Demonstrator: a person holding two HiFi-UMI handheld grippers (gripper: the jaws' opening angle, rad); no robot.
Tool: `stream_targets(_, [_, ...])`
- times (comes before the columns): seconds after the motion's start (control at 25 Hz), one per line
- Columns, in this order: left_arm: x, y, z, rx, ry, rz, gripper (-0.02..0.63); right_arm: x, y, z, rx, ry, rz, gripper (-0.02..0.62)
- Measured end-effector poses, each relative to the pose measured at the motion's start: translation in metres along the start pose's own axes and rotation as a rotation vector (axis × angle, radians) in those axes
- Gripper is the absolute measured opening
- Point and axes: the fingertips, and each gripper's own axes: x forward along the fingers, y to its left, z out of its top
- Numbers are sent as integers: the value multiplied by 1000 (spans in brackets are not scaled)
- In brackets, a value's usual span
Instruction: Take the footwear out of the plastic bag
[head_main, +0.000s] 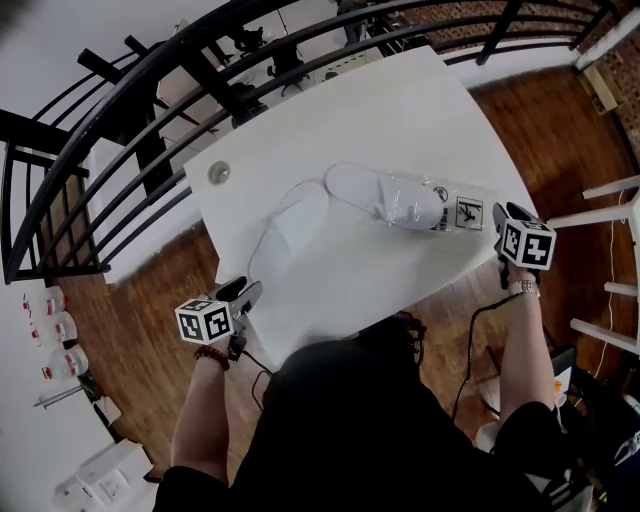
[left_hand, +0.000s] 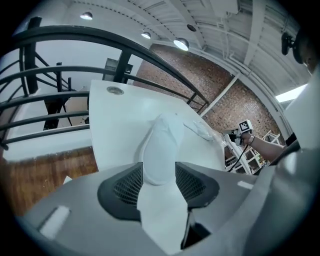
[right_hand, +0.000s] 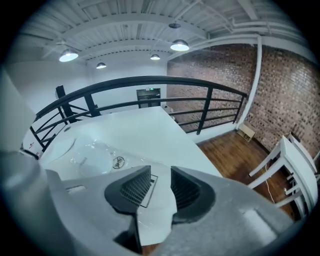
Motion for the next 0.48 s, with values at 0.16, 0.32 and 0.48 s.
stream_targets(0.16, [2, -13, 21, 39, -34, -19, 218, -2, 54, 21, -111, -48, 132, 110])
stream_targets(0.32, [6, -28, 42, 79, -61, -47, 218, 3, 114, 32, -209, -51, 260, 110])
stream_targets(0.48, [16, -52, 59, 124, -76, -78, 219, 10, 164, 30, -300, -21, 366, 110])
